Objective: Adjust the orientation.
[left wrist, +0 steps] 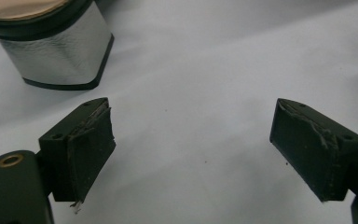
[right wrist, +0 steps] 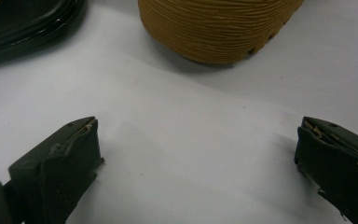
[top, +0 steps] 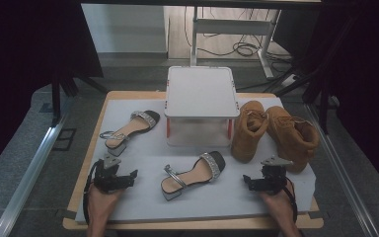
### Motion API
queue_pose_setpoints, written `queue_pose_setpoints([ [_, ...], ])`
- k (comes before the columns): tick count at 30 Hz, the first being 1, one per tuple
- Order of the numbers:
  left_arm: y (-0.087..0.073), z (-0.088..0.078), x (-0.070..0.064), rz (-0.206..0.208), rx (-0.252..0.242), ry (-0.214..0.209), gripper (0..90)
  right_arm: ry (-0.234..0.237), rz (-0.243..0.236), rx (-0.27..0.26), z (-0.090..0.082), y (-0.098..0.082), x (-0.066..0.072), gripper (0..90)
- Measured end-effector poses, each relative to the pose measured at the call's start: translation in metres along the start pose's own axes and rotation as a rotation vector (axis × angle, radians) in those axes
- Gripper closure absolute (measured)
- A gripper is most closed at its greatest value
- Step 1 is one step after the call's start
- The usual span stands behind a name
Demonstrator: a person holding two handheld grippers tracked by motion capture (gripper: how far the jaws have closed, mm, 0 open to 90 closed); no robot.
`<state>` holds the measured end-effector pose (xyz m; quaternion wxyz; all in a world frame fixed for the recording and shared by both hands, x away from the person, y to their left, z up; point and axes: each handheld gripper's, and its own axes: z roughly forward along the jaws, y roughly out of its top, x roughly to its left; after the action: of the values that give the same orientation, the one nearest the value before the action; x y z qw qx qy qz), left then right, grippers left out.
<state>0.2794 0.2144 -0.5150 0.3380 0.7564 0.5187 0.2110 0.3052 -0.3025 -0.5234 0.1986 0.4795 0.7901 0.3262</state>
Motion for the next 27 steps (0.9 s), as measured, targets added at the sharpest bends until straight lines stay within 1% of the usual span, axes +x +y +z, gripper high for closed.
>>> queue_pose_setpoints([
  [2, -0.001, -0.002, 0.003, -0.015, -0.009, -0.004, 13.4, 0.000, 0.001, 0.000, 0.000, 0.000, 0.000, 0.0],
  [5, -0.001, -0.004, 0.006, -0.025, -0.019, -0.004, 13.4, 0.000, 0.001, 0.000, 0.000, 0.000, 0.000, 0.0],
  [11, -0.002, -0.007, 0.013, -0.044, -0.032, 0.009, 13.4, 0.000, 0.001, 0.000, 0.000, 0.000, 0.000, 0.0],
  [12, -0.002, -0.007, 0.016, -0.051, -0.035, 0.013, 13.4, 0.000, 0.001, 0.000, 0.000, 0.000, 0.000, 0.0],
  [14, -0.002, -0.008, 0.018, -0.054, -0.035, 0.017, 13.5, 0.000, 0.001, 0.000, 0.000, 0.000, 0.000, 0.0],
  [19, -0.003, -0.007, 0.029, -0.064, -0.030, 0.039, 13.8, -0.001, 0.000, 0.000, 0.000, 0.000, 0.000, 0.1],
  [23, -0.001, -0.005, 0.032, -0.058, -0.024, 0.043, 14.1, -0.002, 0.000, 0.000, 0.000, 0.000, 0.000, 0.1],
  [27, 0.001, -0.003, 0.035, -0.067, -0.029, 0.035, 14.7, -0.002, -0.001, 0.000, 0.000, 0.000, 0.000, 0.1],
])
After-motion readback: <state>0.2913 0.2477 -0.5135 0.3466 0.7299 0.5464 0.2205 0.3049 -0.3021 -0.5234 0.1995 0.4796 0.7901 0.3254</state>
